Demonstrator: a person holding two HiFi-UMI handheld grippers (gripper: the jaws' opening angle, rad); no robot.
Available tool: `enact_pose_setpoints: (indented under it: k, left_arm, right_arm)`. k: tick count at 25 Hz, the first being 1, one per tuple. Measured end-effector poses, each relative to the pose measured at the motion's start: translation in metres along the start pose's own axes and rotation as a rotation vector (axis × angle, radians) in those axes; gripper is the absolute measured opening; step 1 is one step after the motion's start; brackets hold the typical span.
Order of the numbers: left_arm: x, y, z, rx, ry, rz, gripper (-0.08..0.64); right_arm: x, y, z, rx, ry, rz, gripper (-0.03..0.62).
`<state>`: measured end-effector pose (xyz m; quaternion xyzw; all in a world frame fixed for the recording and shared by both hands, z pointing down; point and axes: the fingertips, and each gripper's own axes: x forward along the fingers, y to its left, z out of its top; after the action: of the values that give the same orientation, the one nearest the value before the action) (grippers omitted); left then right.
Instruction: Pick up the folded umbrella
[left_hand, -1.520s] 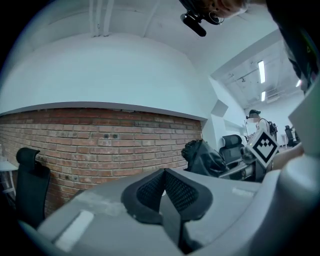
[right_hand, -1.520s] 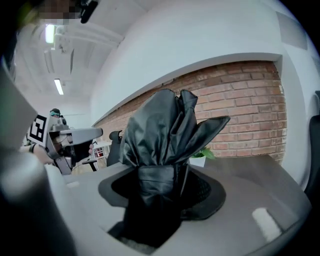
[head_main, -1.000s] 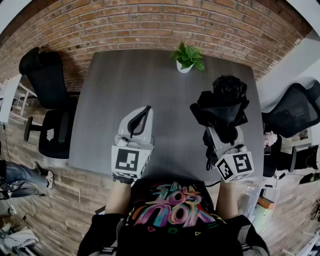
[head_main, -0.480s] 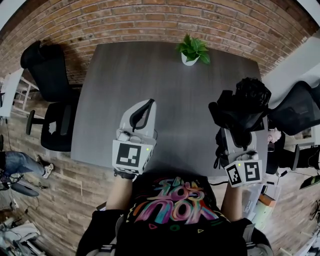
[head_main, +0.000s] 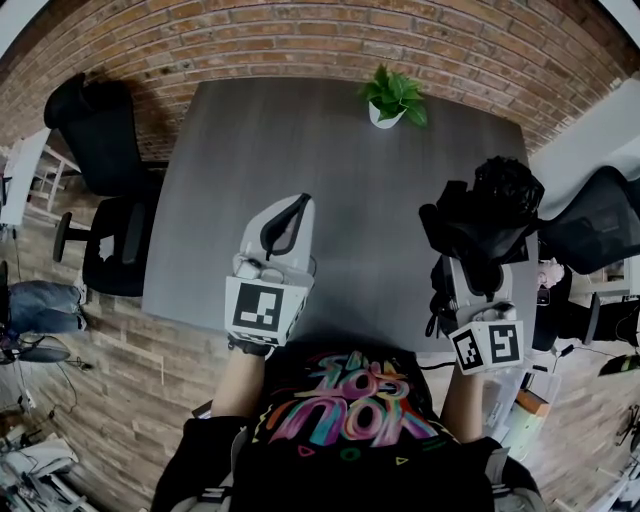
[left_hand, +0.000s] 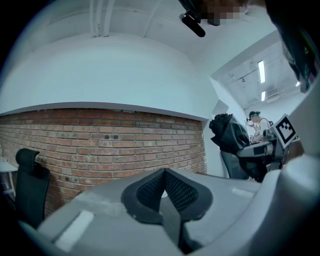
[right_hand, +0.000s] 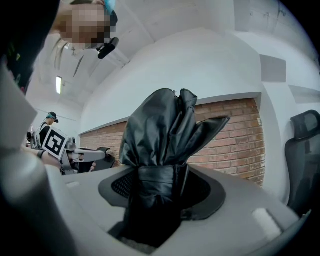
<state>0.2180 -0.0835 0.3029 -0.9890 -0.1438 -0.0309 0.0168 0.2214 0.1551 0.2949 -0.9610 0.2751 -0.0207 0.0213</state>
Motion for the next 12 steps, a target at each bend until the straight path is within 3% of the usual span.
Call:
enact_pose_setpoints:
  k: [12]
  left_arm:
    - [-0.0019, 0.0005, -0.0018, 0.004, 0.007, 0.006, 0.002]
  right_arm:
    - [0.0034, 0.0048, -0.0037, 0.015, -0.001, 0.005, 0.242]
